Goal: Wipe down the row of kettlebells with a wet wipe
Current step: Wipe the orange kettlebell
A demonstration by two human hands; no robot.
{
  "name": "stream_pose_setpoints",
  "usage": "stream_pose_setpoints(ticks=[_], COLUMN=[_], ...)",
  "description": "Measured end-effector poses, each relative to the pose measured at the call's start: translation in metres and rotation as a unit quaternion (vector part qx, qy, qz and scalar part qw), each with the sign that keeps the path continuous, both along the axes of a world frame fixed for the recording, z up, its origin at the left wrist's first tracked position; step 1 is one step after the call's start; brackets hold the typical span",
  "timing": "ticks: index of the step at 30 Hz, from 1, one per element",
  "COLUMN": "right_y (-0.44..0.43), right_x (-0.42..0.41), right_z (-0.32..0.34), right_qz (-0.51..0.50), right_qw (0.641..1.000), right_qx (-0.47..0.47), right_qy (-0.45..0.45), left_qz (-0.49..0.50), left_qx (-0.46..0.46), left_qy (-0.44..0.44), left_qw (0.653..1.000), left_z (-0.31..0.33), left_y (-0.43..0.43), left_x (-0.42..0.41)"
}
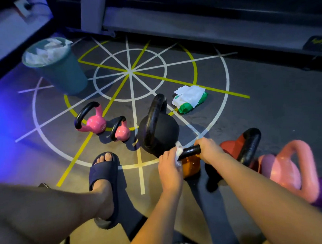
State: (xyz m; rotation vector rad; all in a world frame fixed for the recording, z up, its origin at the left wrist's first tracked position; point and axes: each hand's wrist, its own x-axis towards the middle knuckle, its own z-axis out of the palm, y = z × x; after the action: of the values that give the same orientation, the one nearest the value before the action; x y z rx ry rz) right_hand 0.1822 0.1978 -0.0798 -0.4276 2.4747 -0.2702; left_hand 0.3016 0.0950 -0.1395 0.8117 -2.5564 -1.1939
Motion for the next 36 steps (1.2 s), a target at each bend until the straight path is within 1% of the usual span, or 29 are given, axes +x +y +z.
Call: stream_pose_setpoints(ticks=[1, 4, 5, 7, 9, 11, 12, 13, 15, 17, 18, 20, 22, 24, 25, 27, 29, 30, 33, 34, 36], right_y=[0.0, 0.004, 0.006, 0.008, 0.008, 0.009, 0.011, 0.015, 0.023, 0.029, 0.029, 0.024, 0.014, 0.005, 0.001, -0.002, -0.006, -0.01, -0.021, -0.023, -0.025], right_x=[0.002, 0.002, 0.002, 0.001, 0.001, 0.002, 0.002, 0.003, 0.003, 0.006, 0.008, 0.013, 0.023, 0.037, 0.044, 0.051, 0.05, 0.049, 0.049, 0.051, 0.051], right_z=[0.0, -0.001, -0.002, -0.003, -0.001, 0.0, -0.001, -0.003, -0.005, -0.004, 0.0, 0.008, 0.015, 0.011, 0.007, -0.005, -0.006, -0.004, -0.002, -0.002, -0.004], right_qz=[0.004, 0.004, 0.004, 0.021, 0.04, 0.05, 0.049, 0.046, 0.053, 0.074, 0.078, 0.085, 0.133, 0.189, 0.217, 0.27, 0.309, 0.326, 0.331, 0.319, 0.304], right_qw=[1.0, 1.0, 1.0, 1.0, 0.999, 0.998, 0.999, 0.999, 0.998, 0.994, 0.99, 0.976, 0.962, 0.958, 0.958, 0.949, 0.935, 0.93, 0.932, 0.937, 0.941], right_qx=[0.002, 0.007, 0.007, 0.014, 0.025, 0.026, 0.019, 0.007, -0.015, -0.063, -0.107, -0.199, -0.225, -0.196, -0.164, -0.092, -0.046, -0.031, -0.001, 0.006, 0.008], right_qy=[0.001, 0.005, 0.004, 0.003, -0.001, 0.006, 0.004, -0.004, -0.036, -0.057, -0.048, 0.013, 0.076, 0.087, 0.095, 0.137, 0.167, 0.168, 0.15, 0.145, 0.15], left_qz=[-0.027, -0.042, -0.045, -0.048, -0.079, -0.134, -0.148, -0.161, -0.154, -0.14, -0.136, -0.124, -0.109, -0.1, -0.1, -0.109, -0.117, -0.115, -0.089, -0.087, -0.099], left_qx=[-0.016, 0.039, 0.043, 0.003, -0.108, -0.221, -0.241, -0.232, -0.175, -0.117, -0.104, -0.069, -0.018, 0.069, 0.1, 0.16, 0.2, 0.203, 0.182, 0.197, 0.272], left_qy=[-0.023, -0.065, -0.081, -0.102, -0.08, -0.086, -0.1, -0.126, -0.154, -0.15, -0.129, -0.085, -0.057, -0.055, -0.056, -0.06, -0.086, -0.102, -0.15, -0.157, -0.148], left_qw=[0.999, 0.996, 0.995, 0.994, 0.988, 0.962, 0.954, 0.951, 0.96, 0.972, 0.977, 0.986, 0.992, 0.991, 0.988, 0.979, 0.969, 0.967, 0.968, 0.964, 0.946], left_z=[-0.006, -0.011, -0.008, 0.003, 0.013, 0.02, 0.021, 0.021, 0.017, 0.013, 0.013, 0.012, 0.004, -0.003, -0.005, -0.007, -0.008, -0.012, -0.024, -0.026, -0.026], left_y=[-0.007, -0.022, -0.025, -0.023, -0.009, 0.007, 0.007, 0.0, -0.022, -0.035, -0.033, -0.021, -0.015, -0.024, -0.031, -0.042, -0.044, -0.042, -0.033, -0.031, -0.03], left_x=[0.003, 0.015, 0.015, 0.009, -0.005, -0.011, -0.012, -0.013, -0.011, -0.008, -0.008, -0.008, -0.004, 0.006, 0.014, 0.028, 0.037, 0.04, 0.038, 0.036, 0.031])
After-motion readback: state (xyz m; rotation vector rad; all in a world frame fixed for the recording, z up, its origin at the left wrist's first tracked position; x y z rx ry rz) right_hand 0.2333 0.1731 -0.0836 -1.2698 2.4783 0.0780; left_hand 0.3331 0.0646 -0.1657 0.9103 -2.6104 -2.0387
